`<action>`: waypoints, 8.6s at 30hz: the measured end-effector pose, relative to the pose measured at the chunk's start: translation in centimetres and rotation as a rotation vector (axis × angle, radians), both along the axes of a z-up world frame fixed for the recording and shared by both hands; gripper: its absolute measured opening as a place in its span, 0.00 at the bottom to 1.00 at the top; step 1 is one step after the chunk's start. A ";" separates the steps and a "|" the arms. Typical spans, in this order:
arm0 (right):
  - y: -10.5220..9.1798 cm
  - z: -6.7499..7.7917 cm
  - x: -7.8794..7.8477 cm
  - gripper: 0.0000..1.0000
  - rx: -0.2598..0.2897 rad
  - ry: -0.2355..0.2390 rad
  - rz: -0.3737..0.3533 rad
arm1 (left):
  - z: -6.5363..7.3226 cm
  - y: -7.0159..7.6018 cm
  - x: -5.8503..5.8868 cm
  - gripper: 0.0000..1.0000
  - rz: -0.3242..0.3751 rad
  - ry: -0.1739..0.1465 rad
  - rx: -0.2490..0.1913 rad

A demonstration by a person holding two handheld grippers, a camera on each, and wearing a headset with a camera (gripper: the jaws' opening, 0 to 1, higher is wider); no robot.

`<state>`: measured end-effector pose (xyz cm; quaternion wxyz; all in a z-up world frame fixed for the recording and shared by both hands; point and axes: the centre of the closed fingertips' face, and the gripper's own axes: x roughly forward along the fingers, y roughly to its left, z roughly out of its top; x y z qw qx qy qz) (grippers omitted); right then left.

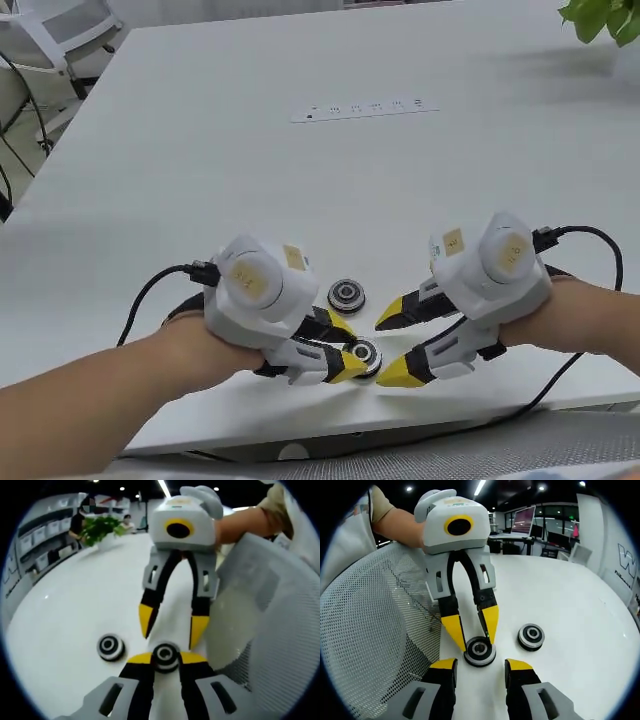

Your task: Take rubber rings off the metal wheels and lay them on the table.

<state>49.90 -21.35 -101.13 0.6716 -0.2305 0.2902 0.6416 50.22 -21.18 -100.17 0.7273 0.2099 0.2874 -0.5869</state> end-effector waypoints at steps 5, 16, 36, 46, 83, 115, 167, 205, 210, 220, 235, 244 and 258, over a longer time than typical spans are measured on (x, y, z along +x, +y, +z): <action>0.1 0.0 0.3 0.34 0.013 -0.002 -0.015 | 0.0 -0.1 -0.3 0.17 -0.022 -0.034 0.009; 0.3 -0.1 0.4 0.32 0.035 0.027 -0.036 | 0.1 0.0 -0.1 0.13 -0.008 -0.053 -0.012; 0.9 -0.7 -0.1 0.25 0.029 0.035 -0.016 | 0.0 -0.1 0.2 0.13 0.005 -0.068 -0.032; 0.3 -0.7 -0.2 0.21 0.020 0.032 -0.023 | 0.0 -0.2 0.2 0.13 0.005 -0.076 -0.031; -0.9 -0.8 0.3 0.00 0.026 0.106 -0.108 | -0.1 -0.1 0.4 0.13 0.009 -0.095 -0.023; -0.8 0.6 0.8 0.00 0.193 0.432 -0.363 | -0.1 -0.1 0.5 0.13 0.023 -0.105 -0.010; 0.9 2.4 -0.1 0.00 0.300 0.572 -0.384 | -0.2 0.0 0.6 0.12 0.046 -0.096 0.008; -0.1 2.2 0.7 0.00 0.292 0.541 -0.430 | 1.1 0.3 0.3 0.23 0.009 -0.097 -0.008; 0.0 2.4 0.7 0.00 0.297 0.542 -0.426 | 2.2 0.4 0.4 0.29 0.009 -0.107 -0.031; 0.1 3.1 0.9 0.00 0.321 0.541 -0.425 | 4.2 1.2 -0.4 0.40 0.026 -0.080 -0.084; 1.0 4.7 1.2 0.00 0.340 0.532 -0.395 | 6.7 4.3 -0.8 0.54 0.097 -0.055 -0.139; 2.5 5.5 1.3 0.00 0.336 0.526 -0.363 | 7.5 6.6 -0.5 0.56 0.141 -0.068 -0.151; 6.0 5.4 1.5 0.00 0.297 0.516 -0.310 | 7.3 9.9 -0.9 0.58 0.208 -0.064 -0.152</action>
